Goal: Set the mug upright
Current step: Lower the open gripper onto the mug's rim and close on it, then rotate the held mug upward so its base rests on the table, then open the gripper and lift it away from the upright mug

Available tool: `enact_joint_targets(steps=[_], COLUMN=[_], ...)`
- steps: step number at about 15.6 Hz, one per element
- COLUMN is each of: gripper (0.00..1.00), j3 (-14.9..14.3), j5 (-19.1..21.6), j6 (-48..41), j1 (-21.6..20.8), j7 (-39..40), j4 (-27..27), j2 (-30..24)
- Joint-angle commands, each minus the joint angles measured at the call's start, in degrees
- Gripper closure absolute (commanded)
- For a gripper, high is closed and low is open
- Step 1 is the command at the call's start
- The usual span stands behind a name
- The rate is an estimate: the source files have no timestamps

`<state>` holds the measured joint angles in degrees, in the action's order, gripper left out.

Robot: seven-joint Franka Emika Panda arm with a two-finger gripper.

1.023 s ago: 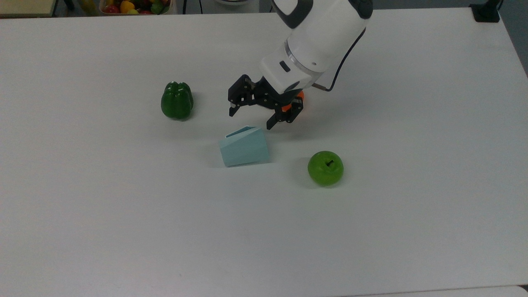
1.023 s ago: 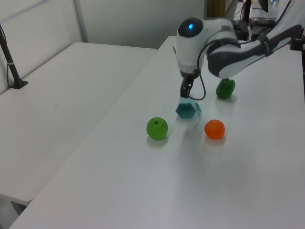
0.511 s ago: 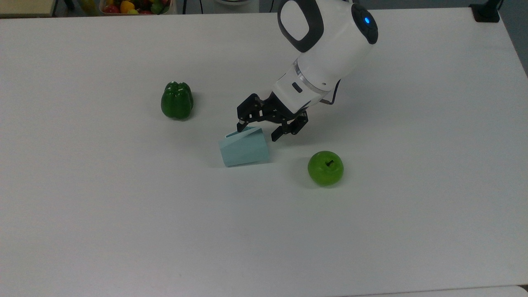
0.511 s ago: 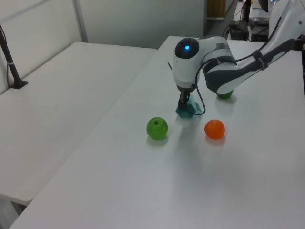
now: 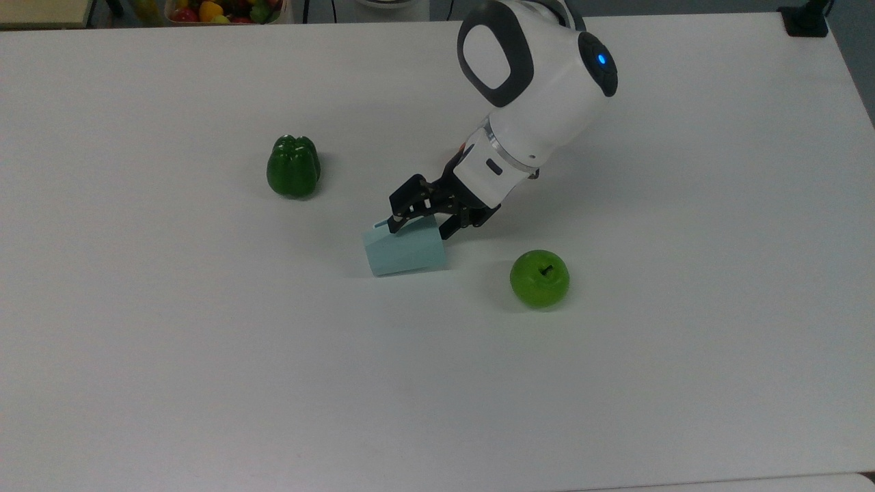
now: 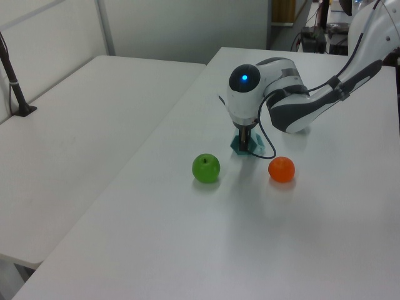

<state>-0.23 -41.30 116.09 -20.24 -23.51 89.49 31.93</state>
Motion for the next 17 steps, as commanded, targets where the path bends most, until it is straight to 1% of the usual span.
enact_joint_targets(steps=[1,2,3,5,6,8,10,13,15,16,17], gripper=[0.67,0.89,1.00,1.00,1.00,1.00,1.00,1.00,1.00,1.00,1.00], j3=[-0.7,-0.6,-0.7,-0.6,-0.5,-0.6,-0.7,-1.5,-4.2,-5.3,-5.8], j5=[-1.5,-1.5,-1.2,-0.4,0.8,7.3,14.7,28.2,38.1,42.4,45.0], j6=[2.4,2.4,2.4,2.5,2.5,2.6,4.7,5.1,5.1,5.0,4.9], j1=[0.1,0.1,0.1,0.1,0.2,1.3,2.2,4.2,4.4,4.4,4.4], j7=[4.6,5.1,5.1,4.9,4.8,5.5,8.0,13.4,15.9,18.0,19.8], j4=[1.6,1.6,1.6,1.5,1.1,0.9,-0.1,-0.2,-0.1,0.2,0.4], j2=[-0.9,-0.9,-1.0,-1.5,-1.8,-3.4,-5.1,-7.8,-8.5,-8.5,-8.5])
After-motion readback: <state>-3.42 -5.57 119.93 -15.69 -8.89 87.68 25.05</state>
